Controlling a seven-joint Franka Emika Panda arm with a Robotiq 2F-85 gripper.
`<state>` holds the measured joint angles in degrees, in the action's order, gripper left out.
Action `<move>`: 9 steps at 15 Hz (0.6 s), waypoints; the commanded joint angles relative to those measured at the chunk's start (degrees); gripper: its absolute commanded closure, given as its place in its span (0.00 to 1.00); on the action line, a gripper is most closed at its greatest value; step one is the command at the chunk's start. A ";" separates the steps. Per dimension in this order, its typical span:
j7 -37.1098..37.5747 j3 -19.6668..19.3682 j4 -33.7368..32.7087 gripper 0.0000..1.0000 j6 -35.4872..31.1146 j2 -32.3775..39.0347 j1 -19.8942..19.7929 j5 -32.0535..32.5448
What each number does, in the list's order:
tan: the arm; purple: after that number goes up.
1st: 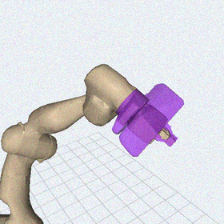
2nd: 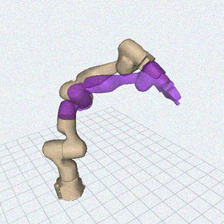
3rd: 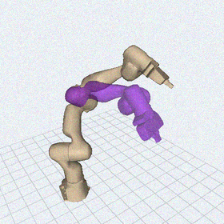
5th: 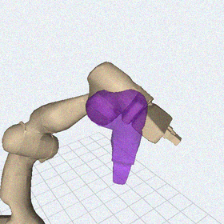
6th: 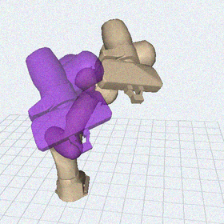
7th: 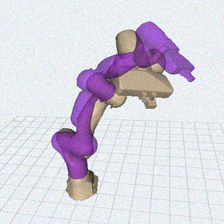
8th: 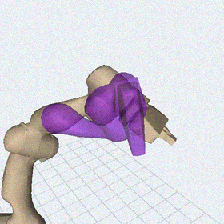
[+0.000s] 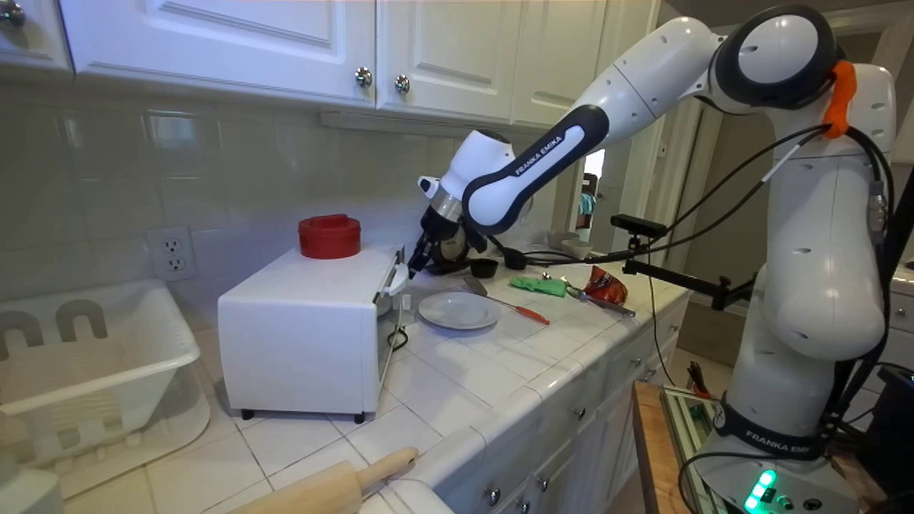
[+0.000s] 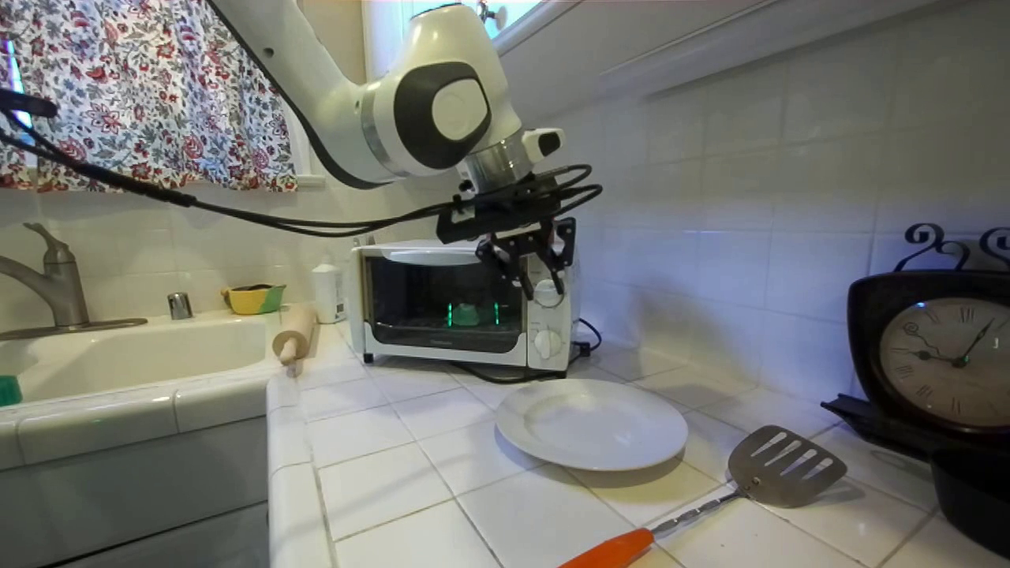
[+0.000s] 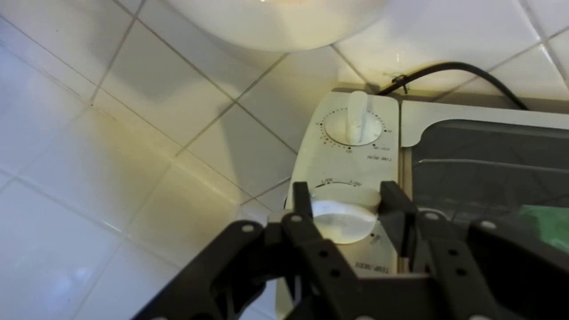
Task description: Close the door to the oven
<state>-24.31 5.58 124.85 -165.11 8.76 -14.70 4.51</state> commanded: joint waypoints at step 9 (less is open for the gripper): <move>-19.59 2.79 -6.33 0.82 11.82 2.59 -2.87 -27.47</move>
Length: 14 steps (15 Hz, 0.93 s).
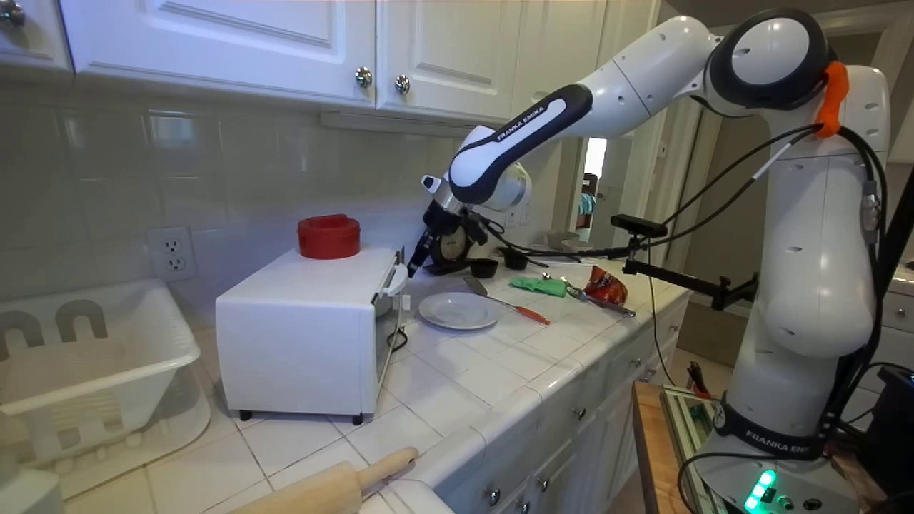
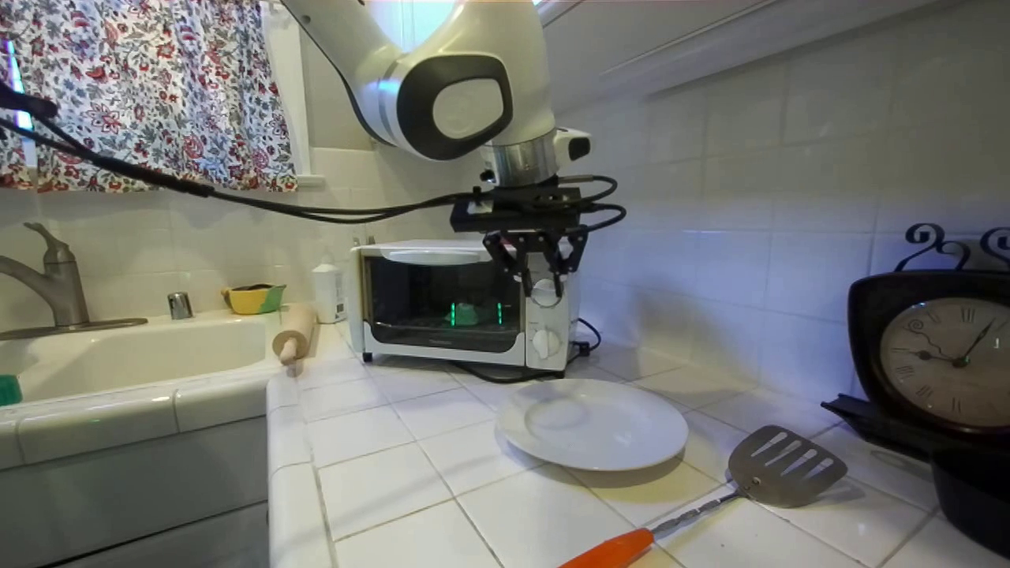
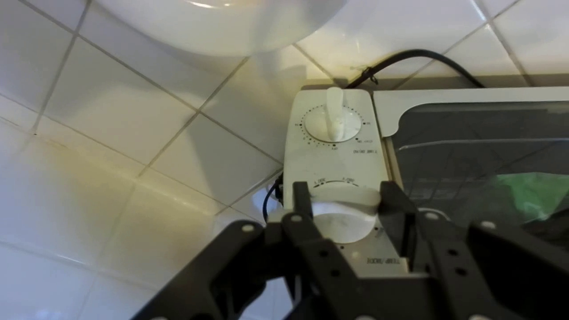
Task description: Close the door to the oven
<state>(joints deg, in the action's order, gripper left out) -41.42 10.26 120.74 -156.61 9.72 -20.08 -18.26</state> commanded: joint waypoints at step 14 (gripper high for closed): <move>-2.64 -7.14 -1.28 0.31 5.71 0.06 6.54 -7.90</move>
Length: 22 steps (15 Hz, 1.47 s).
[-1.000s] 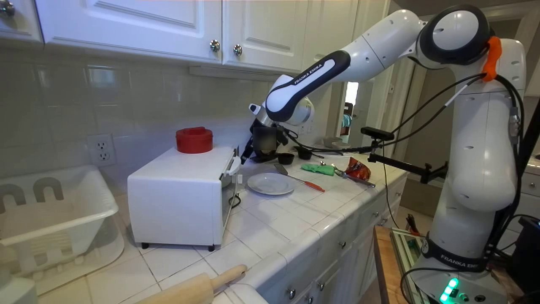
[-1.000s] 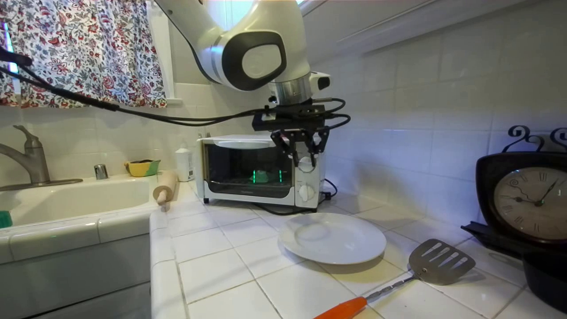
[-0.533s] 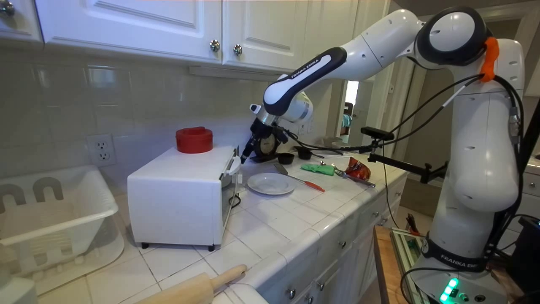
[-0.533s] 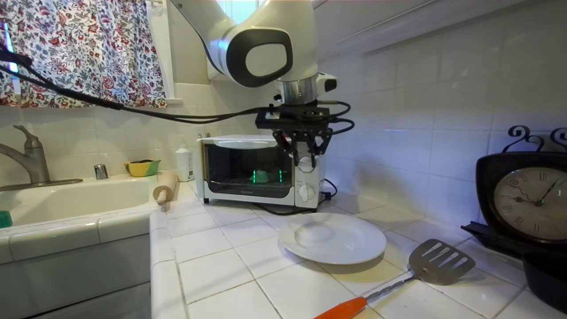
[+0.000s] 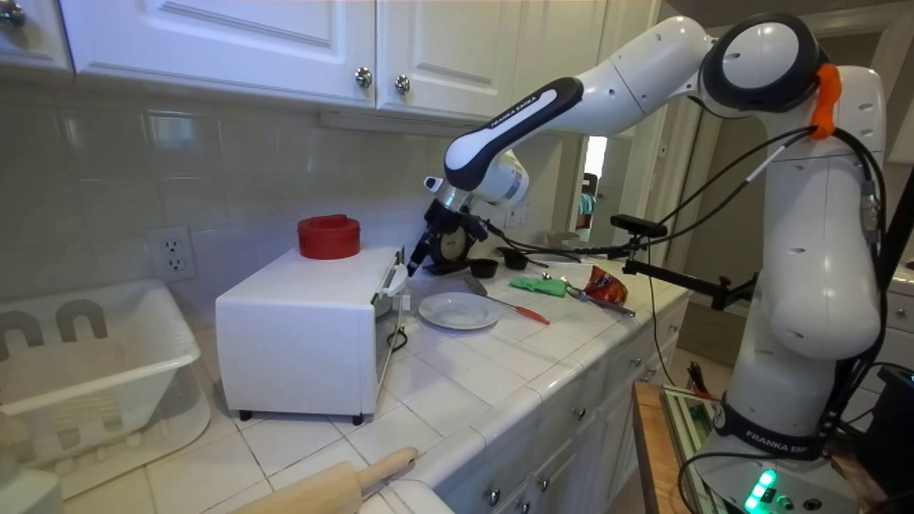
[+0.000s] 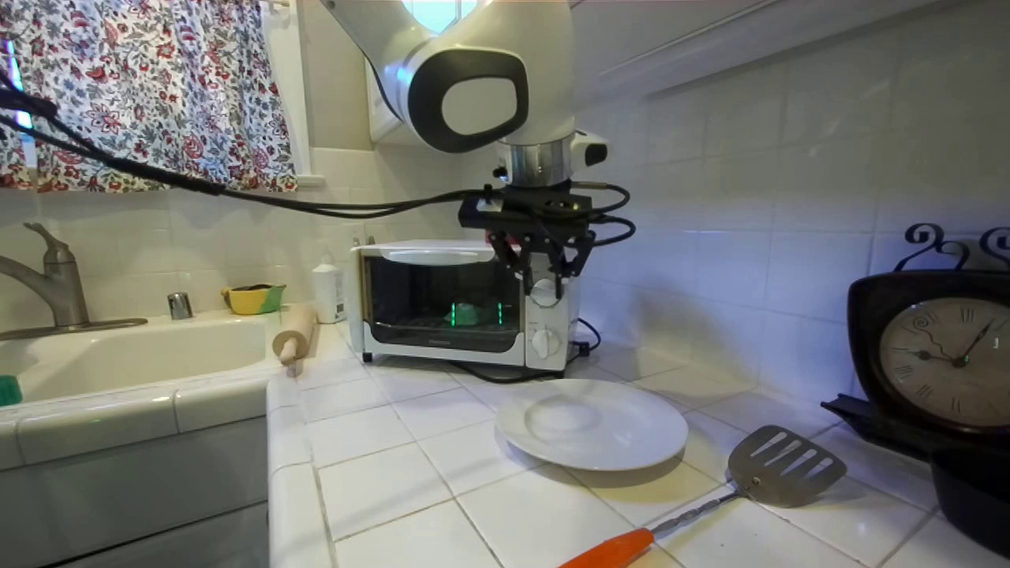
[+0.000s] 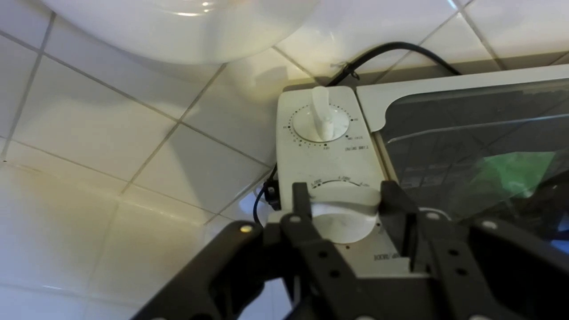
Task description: Close the door to the oven
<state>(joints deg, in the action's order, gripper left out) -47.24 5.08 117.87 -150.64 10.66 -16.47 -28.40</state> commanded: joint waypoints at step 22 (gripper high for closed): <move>2.40 -1.93 8.31 0.00 -16.54 2.37 5.09 7.20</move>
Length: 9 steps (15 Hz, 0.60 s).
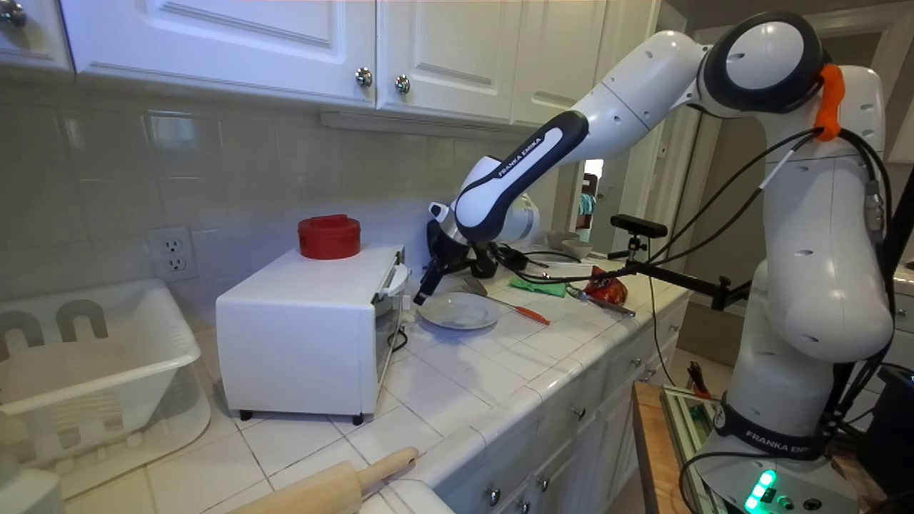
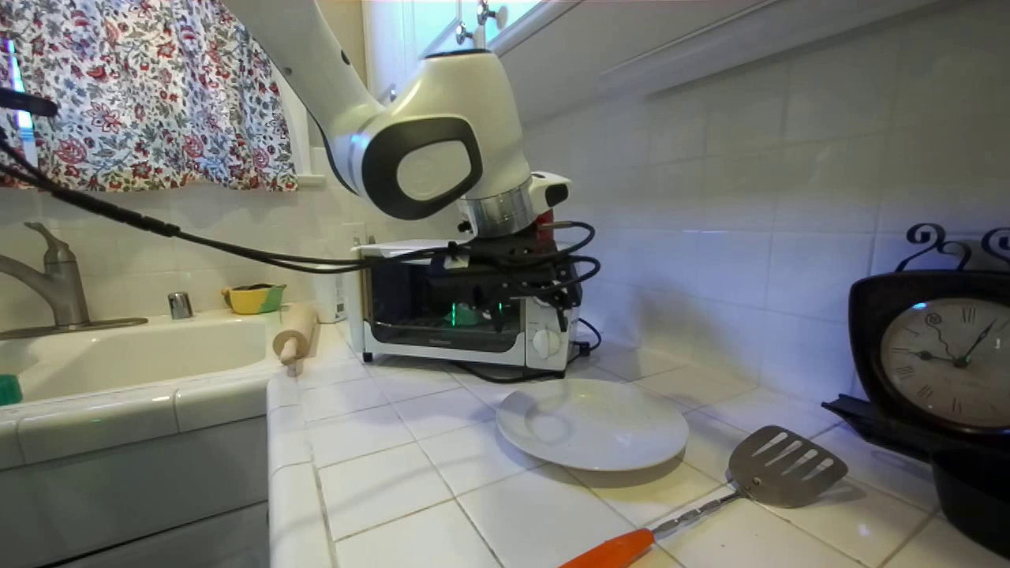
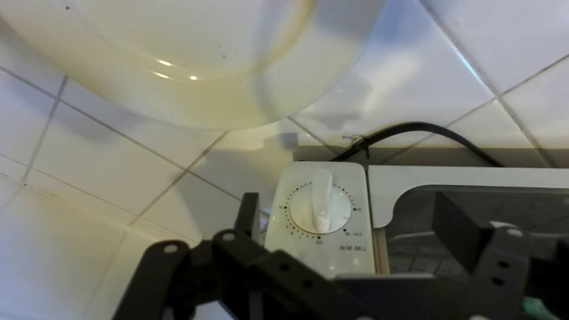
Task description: Close the door to the oven
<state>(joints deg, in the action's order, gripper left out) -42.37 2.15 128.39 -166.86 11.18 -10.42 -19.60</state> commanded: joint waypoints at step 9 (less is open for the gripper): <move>-1.54 1.01 -2.32 0.00 0.07 1.46 -0.77 -2.04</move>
<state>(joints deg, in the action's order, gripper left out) -43.92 3.16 126.07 -166.79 12.65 -11.19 -21.64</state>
